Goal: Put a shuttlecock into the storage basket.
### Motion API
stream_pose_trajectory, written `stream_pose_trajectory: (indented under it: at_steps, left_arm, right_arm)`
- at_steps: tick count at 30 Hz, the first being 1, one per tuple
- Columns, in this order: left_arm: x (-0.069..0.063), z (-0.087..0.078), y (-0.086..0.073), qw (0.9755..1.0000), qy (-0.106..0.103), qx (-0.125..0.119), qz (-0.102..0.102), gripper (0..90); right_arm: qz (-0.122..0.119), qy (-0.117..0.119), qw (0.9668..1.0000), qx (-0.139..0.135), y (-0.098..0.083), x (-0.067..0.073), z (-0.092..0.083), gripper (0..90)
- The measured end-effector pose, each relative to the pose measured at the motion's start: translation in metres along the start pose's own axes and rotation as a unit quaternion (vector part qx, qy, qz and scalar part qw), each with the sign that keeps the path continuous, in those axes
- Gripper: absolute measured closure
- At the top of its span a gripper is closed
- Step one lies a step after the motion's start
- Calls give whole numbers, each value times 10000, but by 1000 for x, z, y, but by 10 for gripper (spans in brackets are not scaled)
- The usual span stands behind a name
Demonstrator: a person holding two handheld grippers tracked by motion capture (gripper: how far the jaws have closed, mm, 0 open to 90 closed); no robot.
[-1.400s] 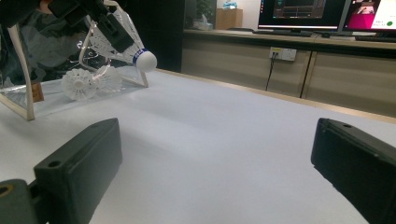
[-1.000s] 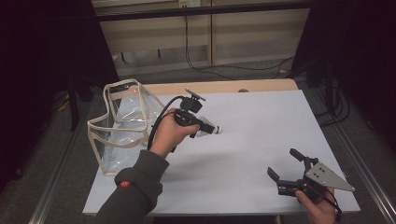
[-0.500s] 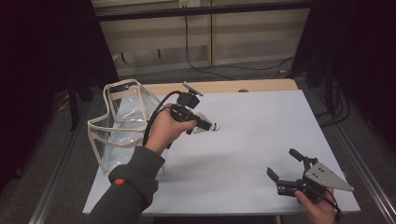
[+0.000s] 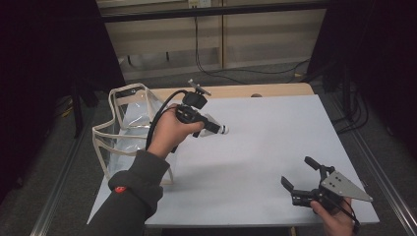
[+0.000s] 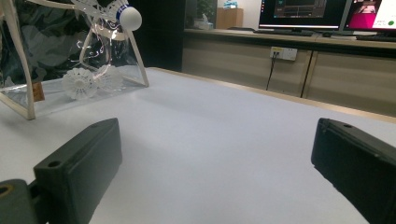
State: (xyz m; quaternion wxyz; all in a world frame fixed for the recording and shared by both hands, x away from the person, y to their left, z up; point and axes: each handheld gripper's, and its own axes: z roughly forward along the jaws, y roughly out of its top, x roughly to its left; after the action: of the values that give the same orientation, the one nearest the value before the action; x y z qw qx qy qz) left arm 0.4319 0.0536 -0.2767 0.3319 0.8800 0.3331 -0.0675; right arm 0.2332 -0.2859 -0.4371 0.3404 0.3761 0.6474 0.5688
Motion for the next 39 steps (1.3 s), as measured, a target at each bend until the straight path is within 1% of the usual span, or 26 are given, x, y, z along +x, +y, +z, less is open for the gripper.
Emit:
stream_pose_trajectory:
  at_steps: [6,13,16,19,22,23,25,31,33,35,36,37,39]
  left_arm:
    - [1,-6,1,10000,17,-14,-41,891]
    - [2,-18,4,10000,77,14,-49,890]
    - [3,-23,5,10000,53,10,-76,891]
    - [3,-27,5,9999,103,20,-83,890]
    - [3,-30,6,9999,62,-6,-106,891]
    - [3,-32,6,9999,102,23,-102,891]
    - [3,-34,6,9999,98,39,-71,891]
    - [4,-39,7,9999,101,46,-76,890]
    - [4,-41,7,9999,107,29,-110,890]
    - [4,-43,7,9999,96,59,-92,890]
    - [4,-43,7,9998,121,38,-121,891]
    - [4,-45,7,9999,123,55,-87,890]
    - [4,-48,8,9999,98,32,-103,891]
  right_arm:
    - [13,6,10000,-1,0,0,0,18]
    - [3,6,10000,13,0,0,0,18]
    - [12,5,10000,3,0,0,0,18]
    - [10,4,10000,5,0,0,0,18]
    - [7,4,10000,3,1,0,0,18]
    - [11,5,10000,4,1,1,0,18]
    - [13,13,10000,-2,1,0,0,18]
    - [24,5,10000,-10,1,0,0,18]
    - [24,9,10000,-10,1,0,0,18]
    - [24,2,10000,-2,1,1,0,18]
    - [22,3,10000,-2,1,1,0,18]
    - [21,0,10000,-2,1,1,0,18]
    - [21,-5,10000,-8,1,0,0,18]
